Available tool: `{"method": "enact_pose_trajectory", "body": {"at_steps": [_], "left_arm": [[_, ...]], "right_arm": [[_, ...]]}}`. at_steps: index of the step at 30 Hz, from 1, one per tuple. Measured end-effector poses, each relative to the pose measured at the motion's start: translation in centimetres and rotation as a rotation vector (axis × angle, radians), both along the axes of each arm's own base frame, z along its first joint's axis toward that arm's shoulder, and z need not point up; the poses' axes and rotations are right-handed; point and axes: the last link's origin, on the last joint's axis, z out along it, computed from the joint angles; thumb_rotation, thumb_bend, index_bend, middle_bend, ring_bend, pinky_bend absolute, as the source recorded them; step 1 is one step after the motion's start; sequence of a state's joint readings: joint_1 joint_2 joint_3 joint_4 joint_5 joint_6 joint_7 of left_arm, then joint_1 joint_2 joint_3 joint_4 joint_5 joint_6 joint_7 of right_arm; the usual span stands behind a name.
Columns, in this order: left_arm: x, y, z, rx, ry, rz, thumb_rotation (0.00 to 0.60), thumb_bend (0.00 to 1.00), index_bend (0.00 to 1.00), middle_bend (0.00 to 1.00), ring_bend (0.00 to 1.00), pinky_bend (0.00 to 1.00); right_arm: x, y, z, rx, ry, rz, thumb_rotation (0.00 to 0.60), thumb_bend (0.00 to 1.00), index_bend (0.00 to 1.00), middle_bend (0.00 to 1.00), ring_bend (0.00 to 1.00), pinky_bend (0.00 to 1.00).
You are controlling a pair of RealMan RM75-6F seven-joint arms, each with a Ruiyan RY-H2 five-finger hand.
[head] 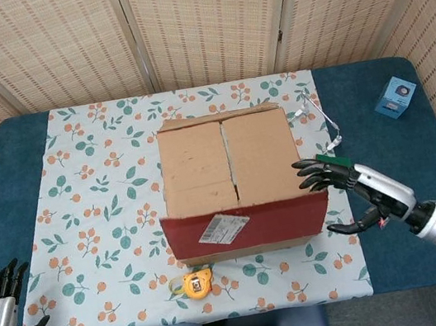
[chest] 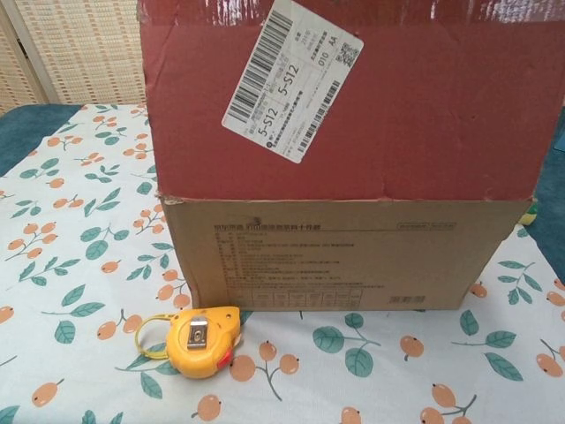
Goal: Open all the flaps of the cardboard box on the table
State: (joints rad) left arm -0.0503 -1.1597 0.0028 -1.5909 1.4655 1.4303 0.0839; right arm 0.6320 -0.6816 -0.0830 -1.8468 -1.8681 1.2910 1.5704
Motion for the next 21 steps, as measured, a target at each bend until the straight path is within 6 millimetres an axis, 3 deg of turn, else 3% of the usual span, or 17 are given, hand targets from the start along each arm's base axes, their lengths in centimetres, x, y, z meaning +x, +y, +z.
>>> {"method": "enact_pose_trajectory", "body": {"at_steps": [5,12,16,21], "left_arm": [[0.4,-0.1,-0.3,-0.001,0.014,-0.01,0.6,0.17,0.0,0.0,0.0,0.0],[0.9,-0.3,-0.5,-0.002,0.023,-0.03,0.6,0.17,0.0,0.0,0.0,0.0],[1.1,-0.3,-0.6,-0.005,0.024,-0.035,0.6,0.17,0.0,0.0,0.0,0.0],[1.1,-0.3,-0.7,-0.011,0.024,-0.034,0.6,0.17,0.0,0.0,0.0,0.0]], "right_arm": [[0.3,4.0,1.4,-0.029,0.055,0.028,0.6,0.28,0.18,0.09,0.2,0.27],[-1.6,9.4,0.9,0.014,0.141,0.014,0.6,0.28,0.18,0.07,0.18,0.27],[-2.6,10.8,0.1,0.041,0.171,0.011,0.6,0.28,0.16,0.05,0.17,0.26],[-2.6,11.0,0.2,0.0,0.199,0.049,0.6,0.28,0.16,0.04,0.16,0.23]]}}
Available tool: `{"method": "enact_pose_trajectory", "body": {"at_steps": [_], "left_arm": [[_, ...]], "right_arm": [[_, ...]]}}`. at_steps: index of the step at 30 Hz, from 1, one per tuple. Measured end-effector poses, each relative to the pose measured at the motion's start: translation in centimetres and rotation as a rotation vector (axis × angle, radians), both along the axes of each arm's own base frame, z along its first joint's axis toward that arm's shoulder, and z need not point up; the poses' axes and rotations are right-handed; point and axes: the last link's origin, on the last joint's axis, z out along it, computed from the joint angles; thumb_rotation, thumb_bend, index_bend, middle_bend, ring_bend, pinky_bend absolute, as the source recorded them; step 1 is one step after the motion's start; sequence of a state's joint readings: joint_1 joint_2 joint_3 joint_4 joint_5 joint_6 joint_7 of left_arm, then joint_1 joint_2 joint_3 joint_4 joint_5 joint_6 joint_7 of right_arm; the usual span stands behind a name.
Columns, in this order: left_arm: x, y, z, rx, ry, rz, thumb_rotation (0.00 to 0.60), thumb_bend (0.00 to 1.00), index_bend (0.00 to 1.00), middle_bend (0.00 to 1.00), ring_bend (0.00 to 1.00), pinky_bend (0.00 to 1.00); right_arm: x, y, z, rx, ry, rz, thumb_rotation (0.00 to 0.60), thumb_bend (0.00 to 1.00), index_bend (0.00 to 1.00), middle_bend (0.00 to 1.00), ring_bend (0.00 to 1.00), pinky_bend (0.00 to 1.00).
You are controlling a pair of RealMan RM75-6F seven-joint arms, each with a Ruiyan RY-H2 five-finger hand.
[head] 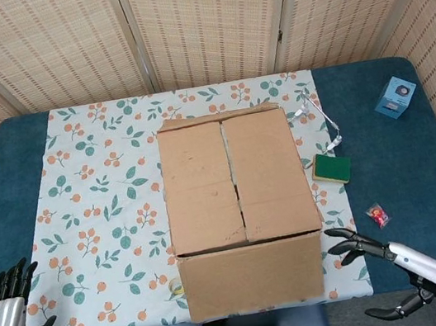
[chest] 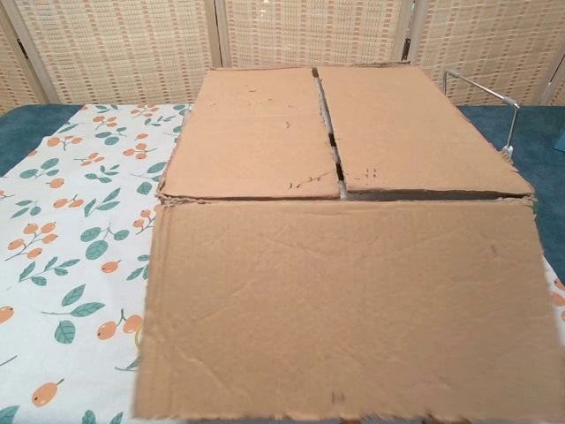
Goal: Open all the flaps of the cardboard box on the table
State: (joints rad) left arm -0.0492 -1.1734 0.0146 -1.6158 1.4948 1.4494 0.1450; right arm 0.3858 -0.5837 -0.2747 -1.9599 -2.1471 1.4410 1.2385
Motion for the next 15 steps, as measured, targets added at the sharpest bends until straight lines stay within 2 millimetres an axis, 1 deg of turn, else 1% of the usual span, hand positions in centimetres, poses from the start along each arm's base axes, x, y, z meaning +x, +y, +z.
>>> {"method": "enact_pose_trajectory", "body": {"at_steps": [5,8,10,12,13,15], "left_arm": [[0.0,0.0,0.1,0.0,-0.005,0.0,0.6,0.17,0.0,0.0,0.0,0.0],[0.0,0.0,0.2,0.003,-0.011,-0.001,0.6,0.17,0.0,0.0,0.0,0.0],[-0.1,0.0,0.2,0.006,-0.012,-0.002,0.6,0.17,0.0,0.0,0.0,0.0],[-0.1,0.0,0.3,0.007,-0.015,-0.002,0.6,0.17,0.0,0.0,0.0,0.0],[-0.2,0.0,0.3,0.007,-0.018,-0.001,0.6,0.17,0.0,0.0,0.0,0.0],[-0.2,0.0,0.3,0.008,-0.022,0.001,0.6,0.17,0.0,0.0,0.0,0.0]], "right_arm": [[0.6,-1.0,0.0,-0.096,0.082,0.063,0.6,0.29,0.17,0.04,0.13,0.17],[1.1,-2.2,-0.1,-0.185,0.175,0.12,0.6,0.29,0.24,0.04,0.11,0.09],[1.7,-3.3,-0.2,-0.257,0.257,0.169,0.596,0.33,0.28,0.03,0.09,0.04],[2.3,-4.6,-0.3,-0.336,0.352,0.227,0.54,0.37,0.34,0.02,0.07,0.01],[2.6,-5.1,-0.3,-0.372,0.395,0.253,0.486,0.4,0.37,0.02,0.06,0.0],[3.5,-6.5,-0.5,-0.458,0.499,0.315,0.418,0.43,0.41,0.02,0.05,0.0]]}}
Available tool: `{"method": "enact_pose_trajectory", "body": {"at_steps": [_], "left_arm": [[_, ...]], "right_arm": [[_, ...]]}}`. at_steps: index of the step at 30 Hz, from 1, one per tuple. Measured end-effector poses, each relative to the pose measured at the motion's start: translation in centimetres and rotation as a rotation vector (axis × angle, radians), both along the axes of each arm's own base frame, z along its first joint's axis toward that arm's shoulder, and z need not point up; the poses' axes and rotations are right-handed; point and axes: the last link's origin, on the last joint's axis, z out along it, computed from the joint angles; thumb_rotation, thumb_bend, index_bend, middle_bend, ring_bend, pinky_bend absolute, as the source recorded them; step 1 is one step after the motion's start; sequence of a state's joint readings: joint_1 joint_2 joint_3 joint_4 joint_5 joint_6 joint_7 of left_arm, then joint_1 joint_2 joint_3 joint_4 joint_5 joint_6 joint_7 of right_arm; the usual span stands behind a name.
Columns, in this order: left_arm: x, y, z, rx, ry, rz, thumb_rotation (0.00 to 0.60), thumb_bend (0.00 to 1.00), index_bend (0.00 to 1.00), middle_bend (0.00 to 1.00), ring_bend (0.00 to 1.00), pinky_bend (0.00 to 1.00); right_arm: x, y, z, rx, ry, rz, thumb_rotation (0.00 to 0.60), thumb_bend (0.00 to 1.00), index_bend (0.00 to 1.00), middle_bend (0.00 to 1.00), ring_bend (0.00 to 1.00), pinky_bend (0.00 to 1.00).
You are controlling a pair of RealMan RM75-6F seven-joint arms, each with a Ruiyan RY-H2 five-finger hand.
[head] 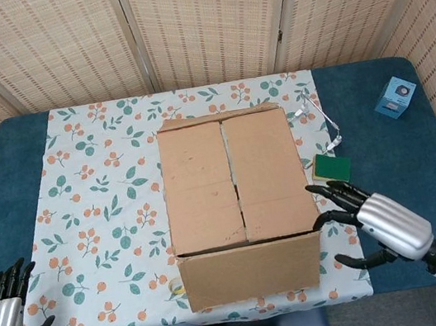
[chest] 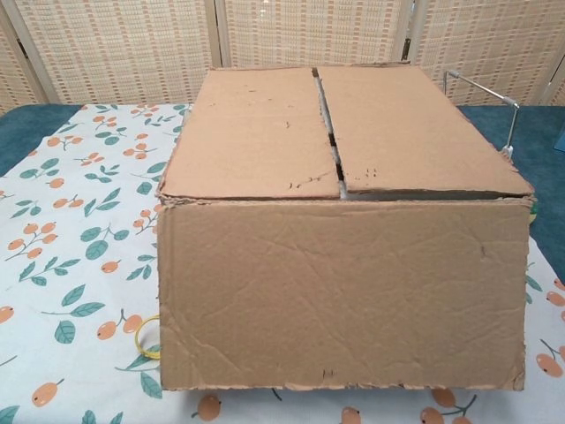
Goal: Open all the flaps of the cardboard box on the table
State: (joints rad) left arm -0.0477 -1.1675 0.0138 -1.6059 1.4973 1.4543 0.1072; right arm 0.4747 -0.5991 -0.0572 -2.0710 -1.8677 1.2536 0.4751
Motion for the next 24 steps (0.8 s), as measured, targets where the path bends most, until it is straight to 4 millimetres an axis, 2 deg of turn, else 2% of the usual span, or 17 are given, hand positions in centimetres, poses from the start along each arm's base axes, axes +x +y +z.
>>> {"method": "enact_pose_trajectory", "body": {"at_steps": [2,6,11,15,21,24], "left_arm": [[-0.1,0.0,0.1,0.002,-0.005,0.001,0.6,0.17,0.0,0.0,0.0,0.0],[-0.2,0.0,0.2,0.004,-0.017,0.006,0.6,0.18,0.0,0.0,0.0,0.0],[-0.5,0.1,0.3,0.002,-0.037,0.015,0.6,0.18,0.0,0.0,0.0,0.0],[-0.7,0.2,0.5,0.002,-0.053,0.021,0.6,0.18,0.0,0.0,0.0,0.0],[-1.1,0.3,0.9,0.006,-0.078,0.028,0.6,0.19,0.0,0.0,0.0,0.0],[-1.2,0.2,1.2,0.008,-0.09,0.032,0.6,0.19,0.0,0.0,0.0,0.0]], "right_arm": [[0.9,-1.2,-0.2,-0.075,0.09,0.051,0.344,0.44,0.46,0.02,0.04,0.0],[3.1,-4.4,-0.8,-0.229,0.294,0.149,0.269,0.44,0.53,0.02,0.02,0.0],[6.2,-8.1,-2.6,-0.329,0.482,0.235,0.232,0.47,0.57,0.02,0.0,0.0],[9.1,-10.9,-5.3,-0.333,0.574,0.288,0.225,0.46,0.58,0.02,0.0,0.0],[13.1,-13.3,-10.5,-0.279,0.602,0.364,0.223,0.47,0.59,0.02,0.0,0.0],[14.0,-14.1,-12.5,-0.258,0.611,0.381,0.22,0.47,0.59,0.02,0.0,0.0]]}}
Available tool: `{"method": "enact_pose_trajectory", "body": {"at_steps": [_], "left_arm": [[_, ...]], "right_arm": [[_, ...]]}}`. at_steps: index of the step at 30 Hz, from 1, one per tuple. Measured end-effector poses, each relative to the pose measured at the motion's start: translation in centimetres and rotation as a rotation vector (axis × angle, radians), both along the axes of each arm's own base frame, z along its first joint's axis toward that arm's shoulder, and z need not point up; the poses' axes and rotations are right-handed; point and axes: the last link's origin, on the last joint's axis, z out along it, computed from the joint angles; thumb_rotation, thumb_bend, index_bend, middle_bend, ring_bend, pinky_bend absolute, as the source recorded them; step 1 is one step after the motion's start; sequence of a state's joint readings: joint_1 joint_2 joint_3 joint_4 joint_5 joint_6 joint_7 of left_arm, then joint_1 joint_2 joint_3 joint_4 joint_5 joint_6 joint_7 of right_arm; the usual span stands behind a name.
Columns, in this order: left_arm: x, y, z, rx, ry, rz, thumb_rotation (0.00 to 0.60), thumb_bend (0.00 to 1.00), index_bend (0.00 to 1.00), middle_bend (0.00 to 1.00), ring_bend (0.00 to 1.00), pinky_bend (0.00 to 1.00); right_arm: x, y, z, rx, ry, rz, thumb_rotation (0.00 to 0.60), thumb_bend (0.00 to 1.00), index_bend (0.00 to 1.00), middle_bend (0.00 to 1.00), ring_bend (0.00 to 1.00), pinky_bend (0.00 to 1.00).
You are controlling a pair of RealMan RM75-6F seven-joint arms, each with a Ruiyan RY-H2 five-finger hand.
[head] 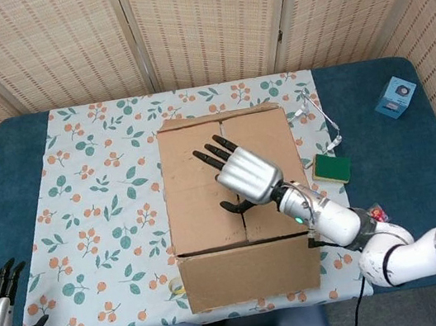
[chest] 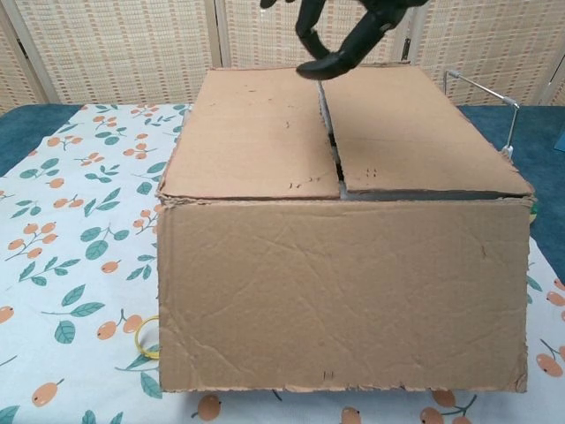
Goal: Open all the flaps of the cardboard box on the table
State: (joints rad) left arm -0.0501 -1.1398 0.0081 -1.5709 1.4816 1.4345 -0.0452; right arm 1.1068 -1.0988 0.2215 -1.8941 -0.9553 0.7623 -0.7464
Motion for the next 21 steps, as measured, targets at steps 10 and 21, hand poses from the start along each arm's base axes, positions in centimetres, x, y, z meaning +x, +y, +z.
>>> {"method": "enact_pose_trajectory", "body": {"at_steps": [10,21], "left_arm": [[-0.2,-0.3,0.8,0.022,-0.029,-0.001,0.6,0.19,0.0,0.0,0.0,0.0],[-0.3,-0.4,1.0,0.027,-0.032,-0.002,0.6,0.2,0.0,0.0,0.0,0.0]], "right_arm": [[0.1,-1.3,-3.4,0.034,0.05,-0.019,0.221,0.47,0.59,0.02,0.0,0.0],[-0.9,-1.9,-4.7,0.044,0.085,-0.048,0.222,0.46,0.59,0.02,0.0,0.0]]}}
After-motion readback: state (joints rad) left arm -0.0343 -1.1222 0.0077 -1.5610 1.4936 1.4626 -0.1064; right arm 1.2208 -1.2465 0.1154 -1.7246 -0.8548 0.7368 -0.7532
